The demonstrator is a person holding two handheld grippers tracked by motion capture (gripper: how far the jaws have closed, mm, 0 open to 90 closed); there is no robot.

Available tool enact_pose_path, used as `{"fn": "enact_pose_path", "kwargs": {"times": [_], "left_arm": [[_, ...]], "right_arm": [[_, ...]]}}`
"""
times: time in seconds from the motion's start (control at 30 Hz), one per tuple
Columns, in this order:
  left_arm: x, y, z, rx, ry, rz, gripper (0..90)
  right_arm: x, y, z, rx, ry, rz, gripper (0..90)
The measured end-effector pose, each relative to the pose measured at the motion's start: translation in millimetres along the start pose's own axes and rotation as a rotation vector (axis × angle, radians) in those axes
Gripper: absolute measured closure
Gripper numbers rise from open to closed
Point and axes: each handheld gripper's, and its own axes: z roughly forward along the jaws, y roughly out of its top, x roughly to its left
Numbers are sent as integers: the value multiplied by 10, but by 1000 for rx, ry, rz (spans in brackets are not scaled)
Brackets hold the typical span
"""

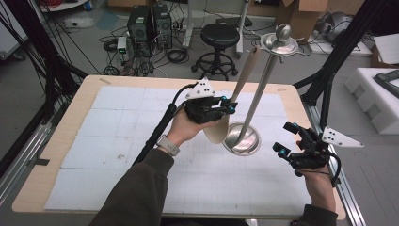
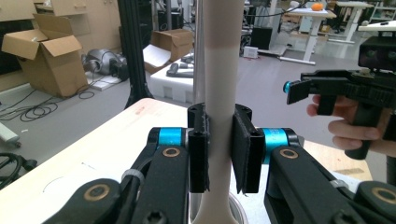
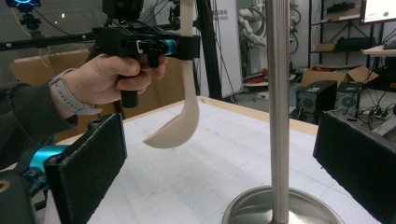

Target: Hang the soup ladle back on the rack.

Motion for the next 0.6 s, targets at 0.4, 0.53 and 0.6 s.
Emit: {"fn": "enact_pose_path", "kwargs": {"times": [0.4, 0.53, 0.6], "left_arm": [[-27, -24, 114, -14, 16, 12, 747], [-43, -23, 52, -20, -16, 30, 599], [-50, -30, -1, -21, -17, 43, 533]], "right_arm": [[-2, -10, -16, 1, -5, 4, 16], [-6, -11, -13, 0, -3, 0, 15], [-6, -11, -10, 0, -3, -2, 16]]}}
